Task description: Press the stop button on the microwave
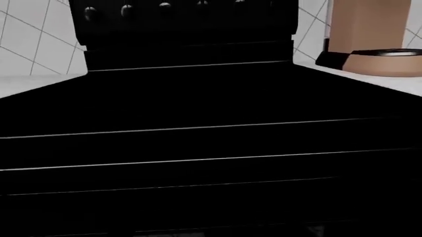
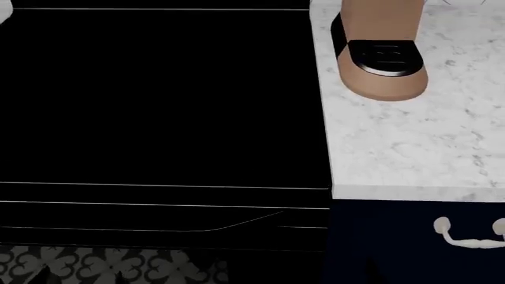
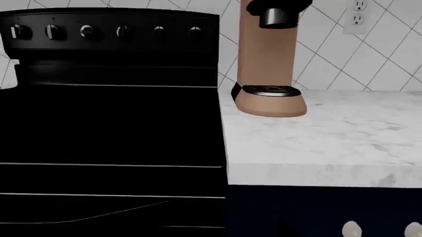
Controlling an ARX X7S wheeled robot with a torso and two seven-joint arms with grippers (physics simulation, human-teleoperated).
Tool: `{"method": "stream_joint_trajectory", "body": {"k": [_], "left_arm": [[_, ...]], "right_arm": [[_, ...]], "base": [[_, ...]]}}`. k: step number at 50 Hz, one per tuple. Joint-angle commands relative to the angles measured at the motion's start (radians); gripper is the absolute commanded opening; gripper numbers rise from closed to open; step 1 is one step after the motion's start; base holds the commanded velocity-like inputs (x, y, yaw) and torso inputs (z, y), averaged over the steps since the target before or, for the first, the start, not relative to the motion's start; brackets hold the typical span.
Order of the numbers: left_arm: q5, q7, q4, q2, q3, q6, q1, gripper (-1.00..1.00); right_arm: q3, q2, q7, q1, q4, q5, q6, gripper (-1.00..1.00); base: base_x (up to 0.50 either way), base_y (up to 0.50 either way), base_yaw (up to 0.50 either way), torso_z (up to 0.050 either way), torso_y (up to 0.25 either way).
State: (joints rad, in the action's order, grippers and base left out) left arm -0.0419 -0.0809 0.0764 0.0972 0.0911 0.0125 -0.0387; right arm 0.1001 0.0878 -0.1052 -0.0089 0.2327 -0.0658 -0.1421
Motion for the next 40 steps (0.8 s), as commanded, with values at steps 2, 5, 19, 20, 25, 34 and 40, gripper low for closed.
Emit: {"method": "stream_joint_trajectory", "body": {"k": [2, 5, 19, 20, 25, 34, 40], "left_arm": [[-0.013, -0.029, 0.051, 0.029, -0.006, 0.030, -0.034, 1.00], [-0.016, -0.038, 0.045, 0.042, -0.020, 0.033, -0.049, 1.00], [-0.092, -0.067, -0.396, 0.075, -0.164, -0.154, -0.117, 1.00], [-0.102, -0.060, -0.425, 0.071, -0.168, -0.172, -0.118, 1.00], [-0.126, -0.047, -0.570, 0.072, -0.193, -0.252, -0.120, 1.00], [-0.162, 0.048, -1.101, 0.070, -0.224, -0.508, 0.034, 1.00], [-0.146, 0.093, -1.385, 0.077, -0.271, -0.614, 0.132, 1.00]], "right_arm": [[0.016, 0.020, -0.033, 0.024, 0.168, -0.006, -0.108, 1.00], [0.019, 0.023, -0.043, 0.043, 0.228, -0.008, -0.154, 1.00], [0.032, 0.034, -0.084, 0.231, 0.470, -0.023, -0.411, 1.00], [0.031, 0.034, -0.089, 0.245, 0.483, -0.022, -0.425, 1.00], [0.027, 0.030, -0.102, 0.292, 0.556, -0.040, -0.505, 1.00], [0.025, 0.030, -0.127, 0.407, 0.654, -0.057, -0.660, 1.00], [0.046, 0.032, -0.135, 0.511, 0.658, -0.059, -0.737, 1.00]], "base": [[0.00, 0.00, 0.00, 0.050, 0.021], [0.00, 0.00, 0.00, 0.050, 0.020], [0.00, 0.00, 0.00, 0.050, 0.020], [0.00, 0.00, 0.00, 0.050, 0.021], [0.00, 0.00, 0.00, 0.050, 0.021], [0.00, 0.00, 0.00, 0.050, 0.021], [0.00, 0.00, 0.00, 0.050, 0.021]]}}
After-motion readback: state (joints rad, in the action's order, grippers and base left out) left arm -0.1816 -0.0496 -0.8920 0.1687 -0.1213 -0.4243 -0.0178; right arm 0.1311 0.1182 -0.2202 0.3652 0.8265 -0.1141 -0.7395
